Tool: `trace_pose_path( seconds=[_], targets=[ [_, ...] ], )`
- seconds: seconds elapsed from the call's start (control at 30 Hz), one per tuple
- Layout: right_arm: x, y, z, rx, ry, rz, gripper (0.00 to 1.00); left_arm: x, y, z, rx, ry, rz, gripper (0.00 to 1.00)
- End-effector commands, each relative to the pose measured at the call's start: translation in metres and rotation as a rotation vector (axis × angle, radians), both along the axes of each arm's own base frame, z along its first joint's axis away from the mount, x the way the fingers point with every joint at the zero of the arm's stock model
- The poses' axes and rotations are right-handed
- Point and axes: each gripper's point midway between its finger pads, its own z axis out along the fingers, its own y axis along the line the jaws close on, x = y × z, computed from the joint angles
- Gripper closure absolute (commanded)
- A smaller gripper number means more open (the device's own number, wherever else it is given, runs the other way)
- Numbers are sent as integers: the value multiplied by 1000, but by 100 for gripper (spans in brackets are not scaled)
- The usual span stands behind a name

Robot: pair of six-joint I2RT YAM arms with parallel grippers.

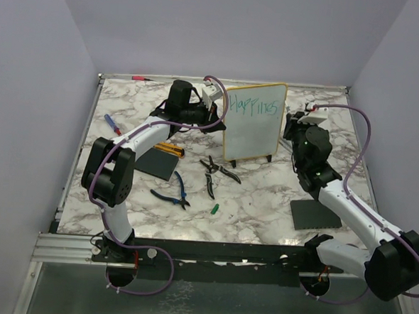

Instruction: Write a sentence on the whiteboard

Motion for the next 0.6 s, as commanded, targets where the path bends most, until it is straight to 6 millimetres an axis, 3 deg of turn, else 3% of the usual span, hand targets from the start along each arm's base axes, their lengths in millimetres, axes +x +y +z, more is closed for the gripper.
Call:
trace_pose_path(
  seconds=[0.0, 0.57],
  targets=[
    [7, -2, 20, 4, -58, -2, 99, -3, 1, 11, 2, -58, -8, 100],
    [15, 13, 14, -10, -43, 77, 99, -3, 1, 12, 3, -62, -8, 100]
  ],
)
